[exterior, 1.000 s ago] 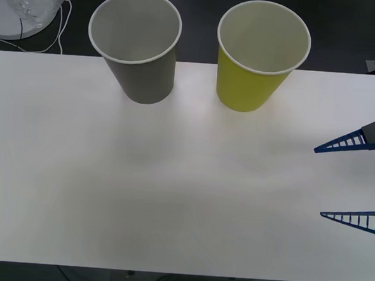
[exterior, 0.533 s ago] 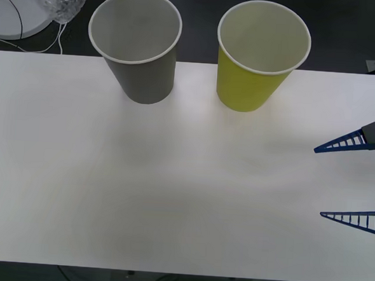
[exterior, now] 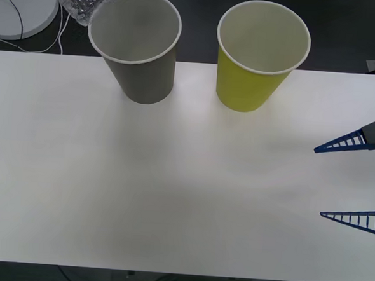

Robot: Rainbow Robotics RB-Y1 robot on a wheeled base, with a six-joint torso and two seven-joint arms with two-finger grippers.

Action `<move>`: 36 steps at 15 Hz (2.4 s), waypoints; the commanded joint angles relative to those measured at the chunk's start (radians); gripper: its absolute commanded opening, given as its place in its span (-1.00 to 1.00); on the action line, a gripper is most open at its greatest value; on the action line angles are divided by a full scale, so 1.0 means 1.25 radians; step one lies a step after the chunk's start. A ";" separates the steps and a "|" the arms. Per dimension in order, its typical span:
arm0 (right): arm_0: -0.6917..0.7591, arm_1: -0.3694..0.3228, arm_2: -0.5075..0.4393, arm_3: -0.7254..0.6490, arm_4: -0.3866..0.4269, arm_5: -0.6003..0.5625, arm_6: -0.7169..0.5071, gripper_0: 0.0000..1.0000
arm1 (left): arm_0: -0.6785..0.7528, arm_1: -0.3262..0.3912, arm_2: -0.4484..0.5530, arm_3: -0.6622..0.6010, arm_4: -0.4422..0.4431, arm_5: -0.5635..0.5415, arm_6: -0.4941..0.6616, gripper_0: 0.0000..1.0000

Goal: Put the can into the green bin and the plastic bottle into the gray bin

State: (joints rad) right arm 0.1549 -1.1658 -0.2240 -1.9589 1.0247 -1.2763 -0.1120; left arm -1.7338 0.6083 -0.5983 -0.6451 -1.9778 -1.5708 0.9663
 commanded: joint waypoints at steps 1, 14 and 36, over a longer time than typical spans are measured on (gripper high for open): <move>0.000 0.000 0.000 0.000 0.000 0.000 0.000 1.00 | -0.006 -0.020 0.000 0.007 -0.014 0.000 0.004 -1.00; 0.000 0.000 0.000 0.000 0.000 0.000 0.000 1.00 | -0.005 -0.040 0.000 0.007 -0.018 0.023 0.010 -1.00; 0.000 0.000 0.000 0.000 0.000 0.000 0.000 1.00 | 0.003 -0.033 0.001 0.034 -0.004 0.054 0.009 1.00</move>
State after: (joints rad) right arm 0.1549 -1.1658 -0.2240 -1.9589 1.0247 -1.2763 -0.1120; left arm -1.7346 0.5632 -0.5978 -0.6016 -1.9896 -1.5033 0.9796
